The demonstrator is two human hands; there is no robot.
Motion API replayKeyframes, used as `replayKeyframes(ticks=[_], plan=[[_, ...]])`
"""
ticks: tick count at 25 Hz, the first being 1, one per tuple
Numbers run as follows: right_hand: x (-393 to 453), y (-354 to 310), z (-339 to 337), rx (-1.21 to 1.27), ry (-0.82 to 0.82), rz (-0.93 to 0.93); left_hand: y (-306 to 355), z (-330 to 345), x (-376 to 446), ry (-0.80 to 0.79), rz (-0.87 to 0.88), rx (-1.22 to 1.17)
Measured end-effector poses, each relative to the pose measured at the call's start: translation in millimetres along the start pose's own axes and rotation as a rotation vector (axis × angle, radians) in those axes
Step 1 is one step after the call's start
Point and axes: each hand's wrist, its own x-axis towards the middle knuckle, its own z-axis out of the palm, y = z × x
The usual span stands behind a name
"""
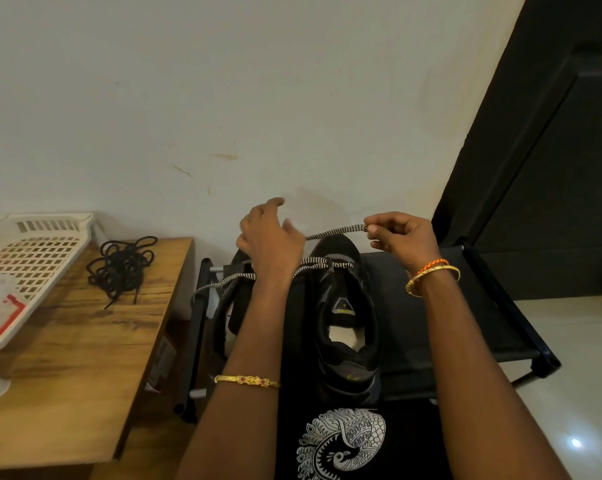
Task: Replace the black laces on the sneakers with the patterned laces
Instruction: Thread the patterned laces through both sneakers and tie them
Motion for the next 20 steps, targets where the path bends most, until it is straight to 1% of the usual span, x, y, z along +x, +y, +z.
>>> replayKeyframes(ticks=[2, 4, 5, 8, 9, 11, 12, 14, 15, 17, 20], plan=[[-2, -3, 4, -0.037, -0.045, -0.007, 11, 10, -6, -0.201, 0.161, -0.101], [-4, -4, 4, -0.092, -0.055, -0.006, 16, 22, -12, -0.396, 0.206, -0.187], [-5, -5, 4, -0.098, -0.047, 0.001, 14, 27, -13, -0.433, 0.195, -0.216], [-6, -3, 6, -0.091, -0.037, 0.031, 7, 34, -12, -0.438, 0.144, -0.347], [-5, -3, 7, -0.095, -0.036, 0.043, 7, 34, -12, -0.437, 0.132, -0.359], [-4, 1, 8, -0.113, -0.026, 0.102, 7, 31, -13, -0.401, 0.122, -0.264], [-5, 3, 8, -0.144, -0.036, 0.157, 9, 29, -14, -0.372, 0.126, -0.152], [-9, 6, 8, -0.27, -0.135, 0.281, 14, 26, -18, -0.353, 0.154, 0.101], [-12, 7, 9, -0.344, -0.204, 0.322, 15, 27, -21, -0.36, 0.163, 0.18], [-16, 8, 10, -0.433, -0.297, 0.344, 15, 30, -23, -0.389, 0.146, 0.272], [-17, 5, 9, -0.445, -0.303, 0.337, 9, 40, -24, -0.428, 0.075, 0.325]])
